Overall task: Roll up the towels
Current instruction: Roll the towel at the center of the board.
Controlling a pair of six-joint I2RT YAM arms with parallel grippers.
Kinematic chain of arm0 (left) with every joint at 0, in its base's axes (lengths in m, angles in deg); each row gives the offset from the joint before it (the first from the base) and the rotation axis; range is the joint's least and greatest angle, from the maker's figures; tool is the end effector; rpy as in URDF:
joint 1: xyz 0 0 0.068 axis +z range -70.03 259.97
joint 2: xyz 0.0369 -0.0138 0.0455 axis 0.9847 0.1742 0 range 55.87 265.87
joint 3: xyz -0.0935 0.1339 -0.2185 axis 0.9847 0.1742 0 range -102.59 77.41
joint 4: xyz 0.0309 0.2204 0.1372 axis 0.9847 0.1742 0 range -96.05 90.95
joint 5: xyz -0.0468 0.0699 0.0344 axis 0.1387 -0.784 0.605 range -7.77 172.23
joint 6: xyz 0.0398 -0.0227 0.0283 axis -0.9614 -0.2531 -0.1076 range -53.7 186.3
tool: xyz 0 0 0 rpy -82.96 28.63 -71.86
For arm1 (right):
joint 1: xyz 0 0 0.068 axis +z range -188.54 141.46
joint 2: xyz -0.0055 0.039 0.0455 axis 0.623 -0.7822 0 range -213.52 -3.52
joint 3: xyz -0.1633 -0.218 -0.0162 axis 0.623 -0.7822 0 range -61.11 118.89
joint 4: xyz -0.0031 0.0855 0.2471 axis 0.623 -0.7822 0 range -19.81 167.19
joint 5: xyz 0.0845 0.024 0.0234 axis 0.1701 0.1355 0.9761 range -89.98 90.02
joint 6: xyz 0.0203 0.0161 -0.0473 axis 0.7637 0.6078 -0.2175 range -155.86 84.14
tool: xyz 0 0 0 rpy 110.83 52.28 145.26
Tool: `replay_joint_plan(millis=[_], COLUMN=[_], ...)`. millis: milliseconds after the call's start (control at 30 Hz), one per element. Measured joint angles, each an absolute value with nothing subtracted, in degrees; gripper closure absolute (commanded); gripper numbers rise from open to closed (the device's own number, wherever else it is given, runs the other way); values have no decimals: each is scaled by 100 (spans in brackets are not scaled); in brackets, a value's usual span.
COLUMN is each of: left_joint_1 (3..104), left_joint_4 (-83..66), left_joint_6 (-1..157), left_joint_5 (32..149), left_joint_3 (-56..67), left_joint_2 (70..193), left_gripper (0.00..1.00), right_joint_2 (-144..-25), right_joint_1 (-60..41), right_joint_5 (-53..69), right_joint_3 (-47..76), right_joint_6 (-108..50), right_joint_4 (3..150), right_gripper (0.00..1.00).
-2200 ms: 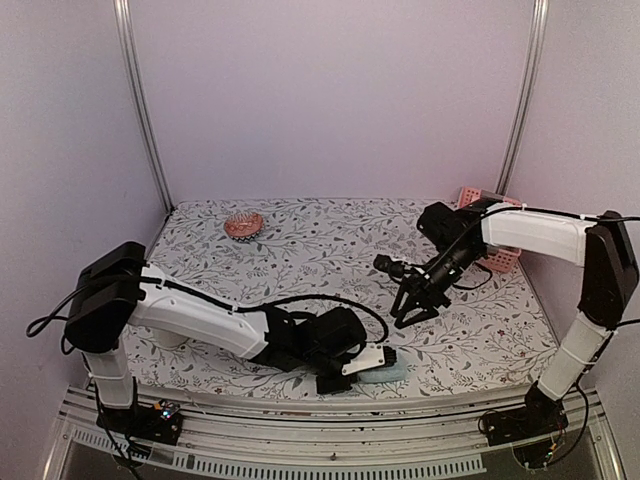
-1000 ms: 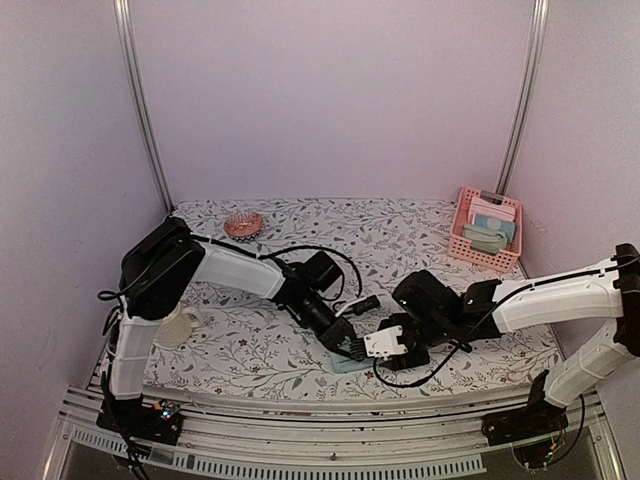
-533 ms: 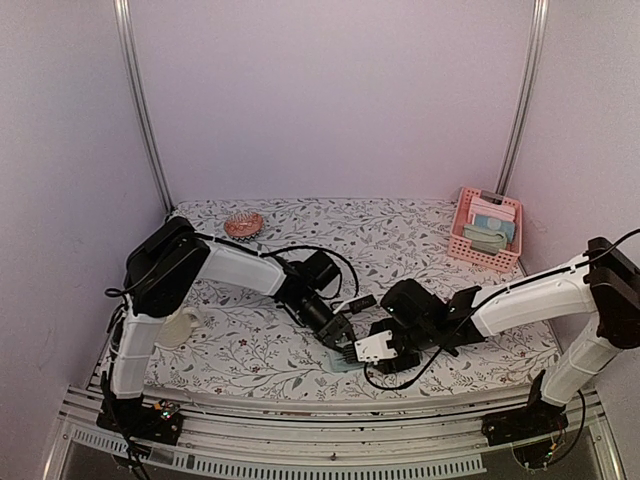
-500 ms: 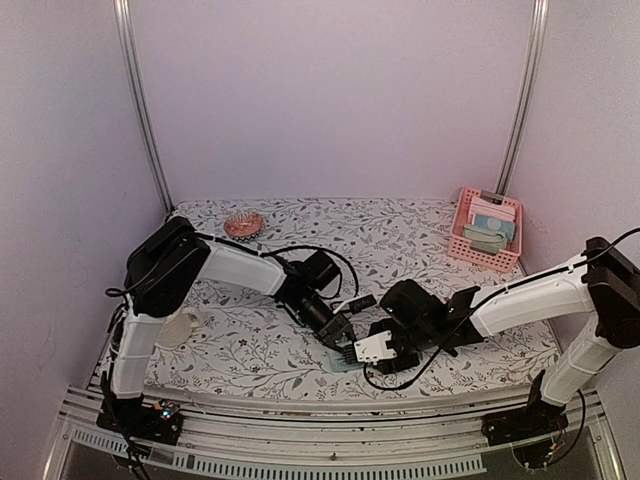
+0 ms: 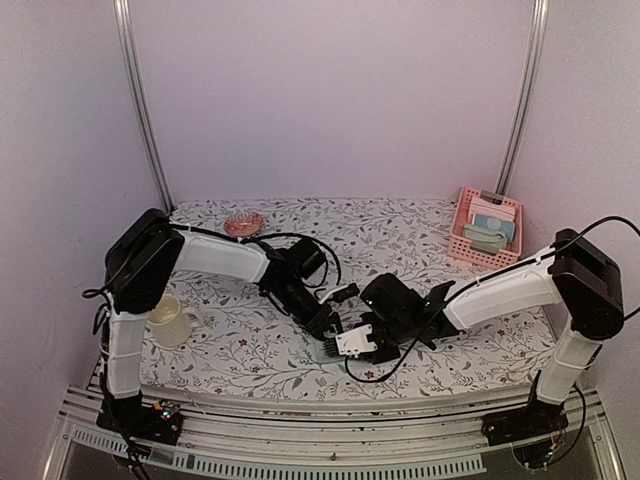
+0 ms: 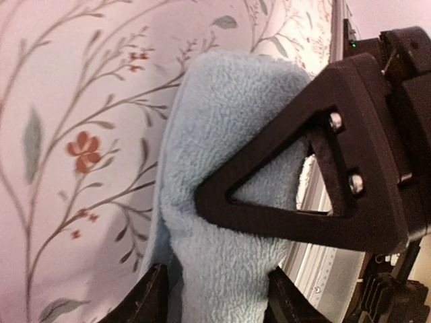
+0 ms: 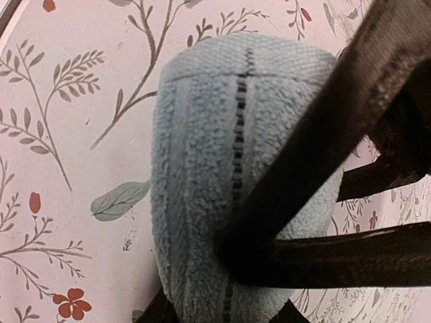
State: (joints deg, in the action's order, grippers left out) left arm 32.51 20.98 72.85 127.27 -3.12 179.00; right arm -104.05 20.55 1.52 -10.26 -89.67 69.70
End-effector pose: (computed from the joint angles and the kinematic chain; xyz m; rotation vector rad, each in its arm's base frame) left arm 0.2654 -0.3263 0.1200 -1.1783 -2.5604 1.2675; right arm 0.1697 0.2852 0.1329 -2.1468 1.4121 0.0684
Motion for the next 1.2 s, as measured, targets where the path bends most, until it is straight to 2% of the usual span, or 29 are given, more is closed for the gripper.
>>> replay_joint_plan(millis=[200,300,433,633,767,1000,1200], left_joint_1=[3458,3592,3598,3104,2962,2934,2925], left_joint_4=[2389,2129,1145,-682,-1524,-2105,-2192], left_joint_6=[7232,7280,7466,7868,8128,8338,8393], left_joint_5=[11586,10989,10443,10071,10071,9993,9715], left_joint_3=[-151,356,1692,3692,4253,4317,4367], left_joint_2=[17220,16545,15345,14003,13763,13756,13509], left_gripper=[52,52,48,42,42,42,43], right_joint_2=[-10715,-10892,-11196,-11452,-11522,-11690,-11701], right_joint_1=[1743,1537,1258,1072,1070,1063,1216], right_joint_5=[1026,1667,2445,3065,3197,3114,2727], right_joint_3=[-287,107,605,924,1029,1178,1182], right_joint_6=[-8864,-8831,-8776,-8687,-8571,-8407,-8322], right_joint_4=[6046,5366,4568,3936,3674,3545,3633], right_gripper=[77,77,78,78,71,49,44])
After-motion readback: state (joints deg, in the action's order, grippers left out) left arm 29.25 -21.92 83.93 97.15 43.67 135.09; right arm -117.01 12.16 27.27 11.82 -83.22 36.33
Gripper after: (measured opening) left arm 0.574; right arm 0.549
